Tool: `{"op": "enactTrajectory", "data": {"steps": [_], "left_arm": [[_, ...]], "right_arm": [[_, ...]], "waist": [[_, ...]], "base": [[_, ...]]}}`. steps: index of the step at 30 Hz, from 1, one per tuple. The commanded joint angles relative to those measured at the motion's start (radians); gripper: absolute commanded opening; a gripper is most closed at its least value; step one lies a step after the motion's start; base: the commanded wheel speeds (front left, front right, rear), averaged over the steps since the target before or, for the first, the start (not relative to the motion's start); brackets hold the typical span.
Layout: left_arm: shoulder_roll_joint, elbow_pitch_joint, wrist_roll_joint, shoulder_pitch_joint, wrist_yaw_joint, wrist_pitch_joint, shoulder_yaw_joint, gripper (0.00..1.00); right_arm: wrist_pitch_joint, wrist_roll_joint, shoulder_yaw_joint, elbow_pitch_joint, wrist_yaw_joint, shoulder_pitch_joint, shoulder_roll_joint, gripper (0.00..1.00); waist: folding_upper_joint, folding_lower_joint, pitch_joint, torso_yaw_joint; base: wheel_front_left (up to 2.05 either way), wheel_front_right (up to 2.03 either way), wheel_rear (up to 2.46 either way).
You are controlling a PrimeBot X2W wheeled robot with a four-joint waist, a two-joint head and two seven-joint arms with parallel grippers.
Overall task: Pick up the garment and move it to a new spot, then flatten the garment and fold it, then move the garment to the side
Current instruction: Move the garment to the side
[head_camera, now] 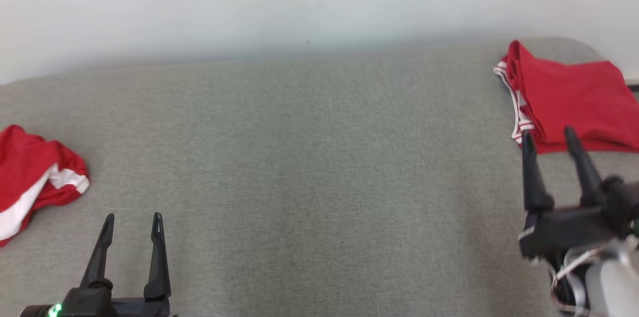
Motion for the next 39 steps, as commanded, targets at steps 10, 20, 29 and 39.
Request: {"op": "enactTrajectory", "data": {"steps": [10,20,29,39], "left_arm": [[0.009,0.049,-0.02,0.055,0.024,0.012,0.014,1.0],[0.026,0.074,-0.028,0.069,0.031,0.011,0.022,1.0],[0.037,0.112,-0.027,0.081,0.031,0.006,0.011,1.0],[0.04,0.134,-0.03,0.075,0.017,0.001,-0.013,1.0]], "right_arm": [[-0.005,-0.027,-0.048,-0.074,-0.003,0.232,0.139,1.0],[-0.062,-0.037,-0.015,-0.011,-0.003,0.317,0.183,1.0],[-0.093,-0.06,0.015,0.059,-0.003,0.314,0.194,1.0],[-0.1,-0.082,0.025,0.078,-0.003,0.302,0.196,1.0]], "waist": [[0.0002,0.0003,-0.108,0.047],[0.0002,0.0003,-0.14,0.056],[0.0002,0.0003,-0.152,0.071],[0.0002,0.0003,-0.153,0.077]], "base": [[0.0,0.0,0.0],[0.0,0.0,0.0],[0.0,0.0,0.0],[0.0,0.0,0.0]]}}
